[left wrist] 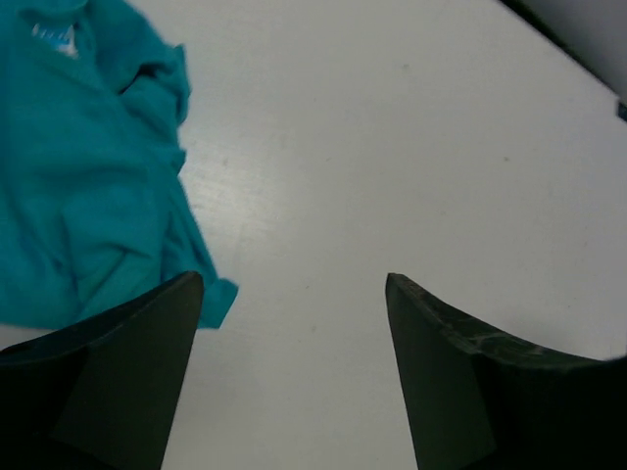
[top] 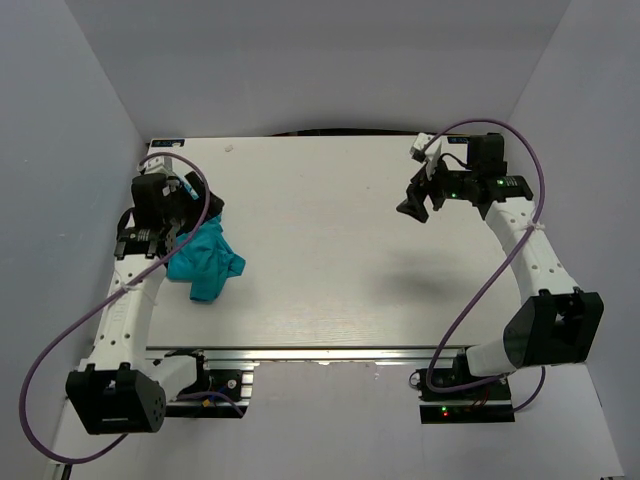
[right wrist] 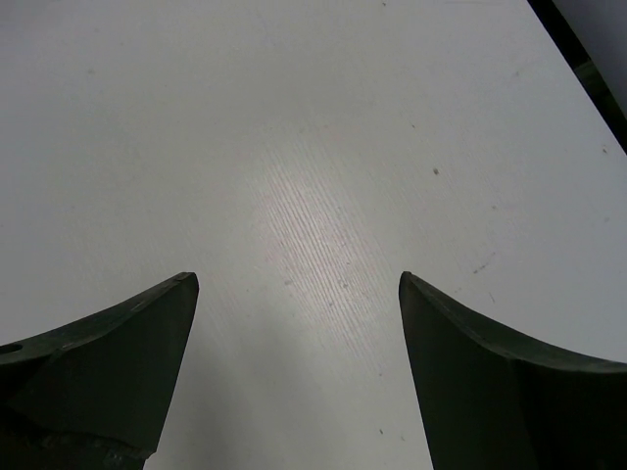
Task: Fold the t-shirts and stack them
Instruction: Grab crumpled tshirt from the corner of the board with the left arm
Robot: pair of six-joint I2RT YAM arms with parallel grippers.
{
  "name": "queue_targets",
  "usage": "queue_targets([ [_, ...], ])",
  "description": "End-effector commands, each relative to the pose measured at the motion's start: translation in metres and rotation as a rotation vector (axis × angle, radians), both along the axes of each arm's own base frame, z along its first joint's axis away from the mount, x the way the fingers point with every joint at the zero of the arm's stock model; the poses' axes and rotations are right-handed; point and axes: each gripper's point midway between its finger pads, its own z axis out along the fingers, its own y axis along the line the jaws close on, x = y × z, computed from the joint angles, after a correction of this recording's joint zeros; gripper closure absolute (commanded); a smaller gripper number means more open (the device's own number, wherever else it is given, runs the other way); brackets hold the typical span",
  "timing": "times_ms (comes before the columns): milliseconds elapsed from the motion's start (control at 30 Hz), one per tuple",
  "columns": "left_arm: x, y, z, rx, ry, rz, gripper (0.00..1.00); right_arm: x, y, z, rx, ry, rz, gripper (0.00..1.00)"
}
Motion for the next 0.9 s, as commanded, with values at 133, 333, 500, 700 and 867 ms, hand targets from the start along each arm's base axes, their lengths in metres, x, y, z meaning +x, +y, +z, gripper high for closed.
queue_targets([
  [133,-0.030,0.035,-0.081,0.157,0.428,0.117,0.24,0.003,0.015,-0.014,0.083,0.046,0.065,0.11],
  [333,-0.011,0.051,-0.114,0.241,0.553,0.144,0.35,0.007,0.017,-0.029,0.098,0.086,0.066,0.10],
  [500,0.013,0.052,-0.132,0.265,0.577,0.108,0.45,0.011,0.017,-0.034,0.096,0.103,0.059,0.11],
  [700,0.025,0.047,-0.150,0.279,0.619,0.061,0.49,0.014,0.016,-0.035,0.094,0.107,0.046,0.11],
  [867,0.018,0.042,-0.150,0.315,0.625,0.042,0.48,0.015,0.015,-0.035,0.087,0.103,0.033,0.11],
])
